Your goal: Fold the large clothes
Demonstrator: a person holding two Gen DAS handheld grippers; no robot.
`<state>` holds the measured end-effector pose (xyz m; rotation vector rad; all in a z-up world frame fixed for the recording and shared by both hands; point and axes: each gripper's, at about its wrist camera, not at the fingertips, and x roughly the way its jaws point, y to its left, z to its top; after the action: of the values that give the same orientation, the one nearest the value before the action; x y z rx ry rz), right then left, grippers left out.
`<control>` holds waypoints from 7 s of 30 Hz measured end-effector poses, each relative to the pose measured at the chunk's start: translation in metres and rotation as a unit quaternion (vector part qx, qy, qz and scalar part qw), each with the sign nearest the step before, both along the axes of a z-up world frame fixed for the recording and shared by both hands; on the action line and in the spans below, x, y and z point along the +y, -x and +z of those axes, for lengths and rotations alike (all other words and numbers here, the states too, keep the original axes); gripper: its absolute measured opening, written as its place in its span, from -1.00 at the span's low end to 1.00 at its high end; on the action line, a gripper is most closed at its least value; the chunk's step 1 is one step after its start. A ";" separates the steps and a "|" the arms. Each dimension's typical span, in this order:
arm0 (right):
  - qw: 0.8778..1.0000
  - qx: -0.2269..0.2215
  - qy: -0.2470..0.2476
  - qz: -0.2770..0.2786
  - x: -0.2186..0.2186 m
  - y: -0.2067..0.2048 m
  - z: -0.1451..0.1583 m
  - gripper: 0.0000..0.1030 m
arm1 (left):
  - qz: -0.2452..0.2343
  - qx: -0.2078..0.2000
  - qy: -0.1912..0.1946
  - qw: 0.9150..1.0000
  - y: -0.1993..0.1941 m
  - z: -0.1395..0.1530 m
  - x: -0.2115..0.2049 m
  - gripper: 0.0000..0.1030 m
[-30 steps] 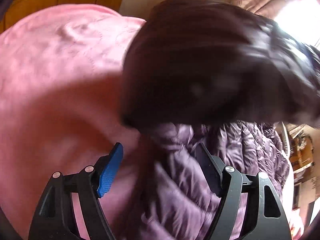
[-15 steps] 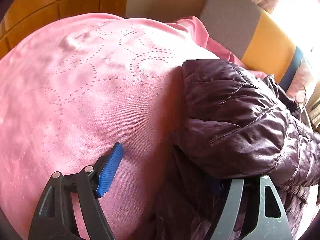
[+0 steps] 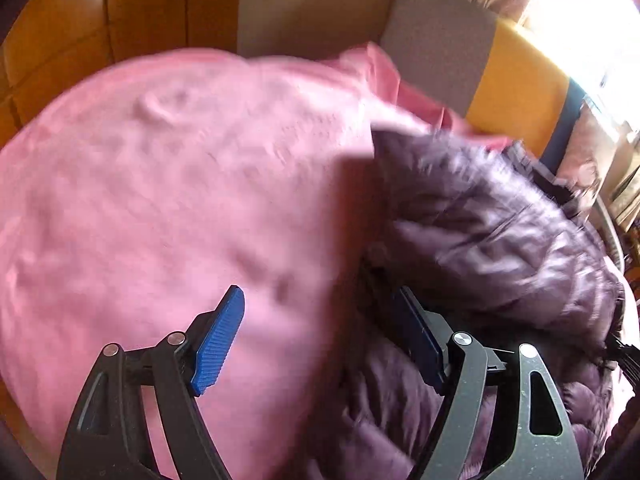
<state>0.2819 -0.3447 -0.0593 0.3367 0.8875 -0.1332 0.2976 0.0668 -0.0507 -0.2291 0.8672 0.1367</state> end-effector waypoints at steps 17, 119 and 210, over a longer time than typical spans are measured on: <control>0.997 -0.025 0.066 0.039 0.050 -0.064 0.007 0.60 | -0.158 -0.016 0.014 0.987 -0.074 0.005 -0.101 0.51; 0.965 0.094 -0.176 0.172 -0.028 0.229 -0.044 -0.25 | -0.184 0.082 0.172 0.964 0.222 -0.063 0.018 -0.14; 0.986 -0.031 0.005 0.162 -0.066 0.165 0.059 0.31 | -0.238 -0.006 0.207 0.949 0.166 0.012 -0.002 0.33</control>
<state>0.1171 -0.4103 -0.0004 0.1831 0.8674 0.1722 0.1317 0.0646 -0.0390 -0.4041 0.9112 -0.5037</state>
